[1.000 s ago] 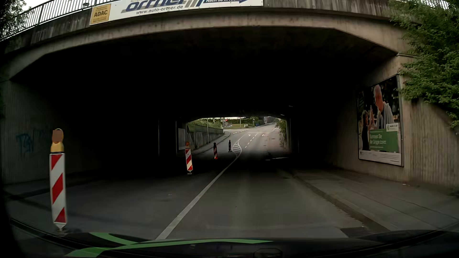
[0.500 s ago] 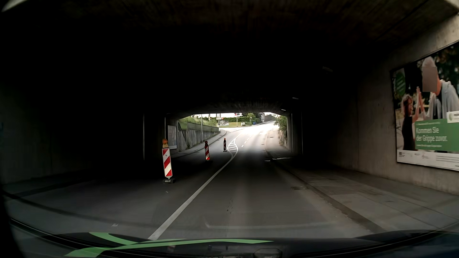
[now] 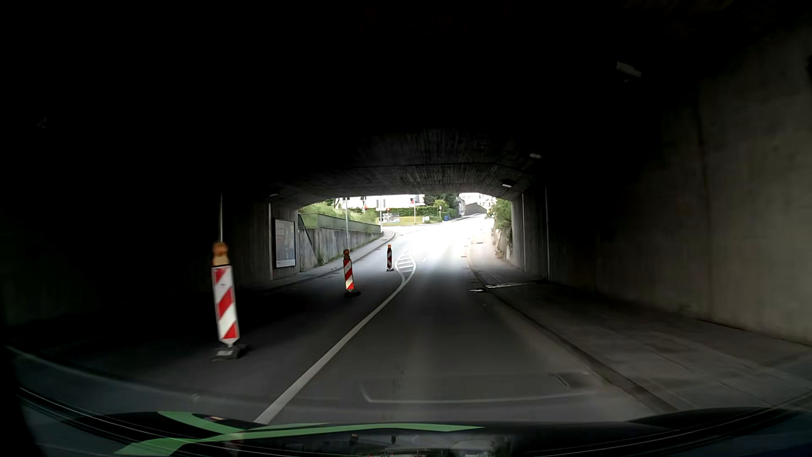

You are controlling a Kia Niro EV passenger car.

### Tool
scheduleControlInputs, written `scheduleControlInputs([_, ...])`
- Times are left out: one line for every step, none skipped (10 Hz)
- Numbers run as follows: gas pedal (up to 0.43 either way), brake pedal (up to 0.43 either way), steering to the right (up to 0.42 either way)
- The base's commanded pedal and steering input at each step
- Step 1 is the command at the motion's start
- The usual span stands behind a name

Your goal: Follow the waypoints while adhering to traffic rules and regulations

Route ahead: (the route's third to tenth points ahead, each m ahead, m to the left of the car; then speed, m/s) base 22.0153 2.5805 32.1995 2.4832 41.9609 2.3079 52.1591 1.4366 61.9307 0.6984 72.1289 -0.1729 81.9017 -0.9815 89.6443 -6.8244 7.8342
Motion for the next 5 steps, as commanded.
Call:
scheduleControlInputs([0.11,0.0,0.003])
scheduleControlInputs([0.11,0.0,0.003])
scheduleControlInputs([0.11,0.0,0.003])
scheduleControlInputs([0.11,0.0,0.003])
scheduleControlInputs([0.11,0.0,0.003])
